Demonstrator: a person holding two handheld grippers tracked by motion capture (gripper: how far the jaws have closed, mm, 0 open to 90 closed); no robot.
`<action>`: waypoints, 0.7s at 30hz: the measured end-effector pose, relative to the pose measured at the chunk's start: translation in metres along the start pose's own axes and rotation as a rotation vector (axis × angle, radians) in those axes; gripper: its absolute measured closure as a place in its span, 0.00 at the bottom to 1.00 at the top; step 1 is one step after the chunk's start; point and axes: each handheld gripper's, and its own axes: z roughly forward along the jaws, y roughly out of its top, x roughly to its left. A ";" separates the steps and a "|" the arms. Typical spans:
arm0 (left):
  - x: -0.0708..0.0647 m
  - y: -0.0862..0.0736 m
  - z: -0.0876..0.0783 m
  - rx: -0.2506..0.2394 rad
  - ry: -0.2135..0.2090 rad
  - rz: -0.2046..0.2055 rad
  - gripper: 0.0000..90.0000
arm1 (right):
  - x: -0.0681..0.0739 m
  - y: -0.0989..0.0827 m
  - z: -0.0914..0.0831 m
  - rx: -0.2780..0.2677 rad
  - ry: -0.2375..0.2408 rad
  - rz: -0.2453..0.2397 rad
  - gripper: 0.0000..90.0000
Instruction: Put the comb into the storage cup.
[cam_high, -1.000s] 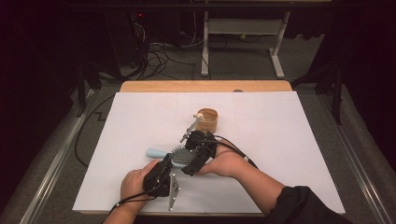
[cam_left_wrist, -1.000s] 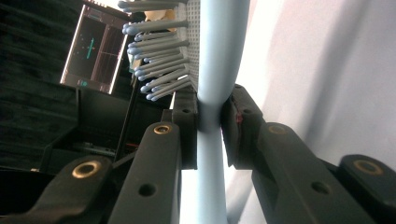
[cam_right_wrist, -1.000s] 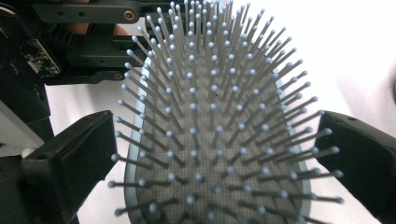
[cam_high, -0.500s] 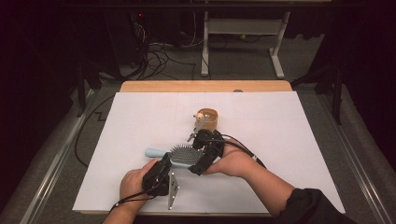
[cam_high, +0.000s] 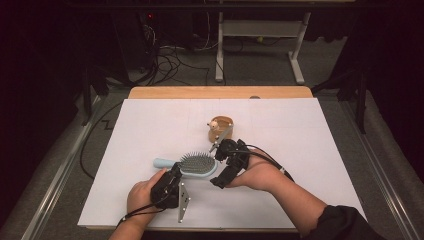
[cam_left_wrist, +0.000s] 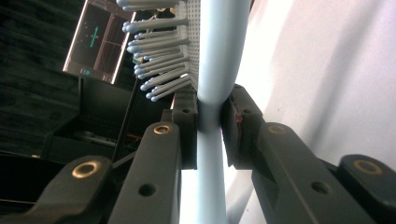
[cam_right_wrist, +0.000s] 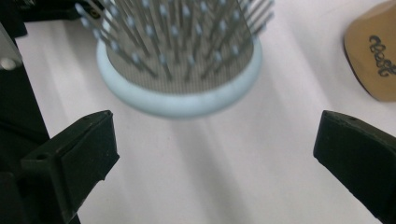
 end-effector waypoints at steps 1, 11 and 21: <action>0.001 0.000 0.000 0.001 0.001 0.000 0.86 | -0.001 -0.002 0.000 0.000 -0.001 -0.002 0.00; 0.004 -0.002 -0.001 -0.001 0.003 -0.032 0.86 | -0.009 -0.021 0.004 0.021 -0.017 0.013 0.00; 0.008 -0.004 -0.002 -0.011 -0.002 -0.093 0.86 | -0.021 -0.043 0.006 0.035 -0.042 0.038 0.00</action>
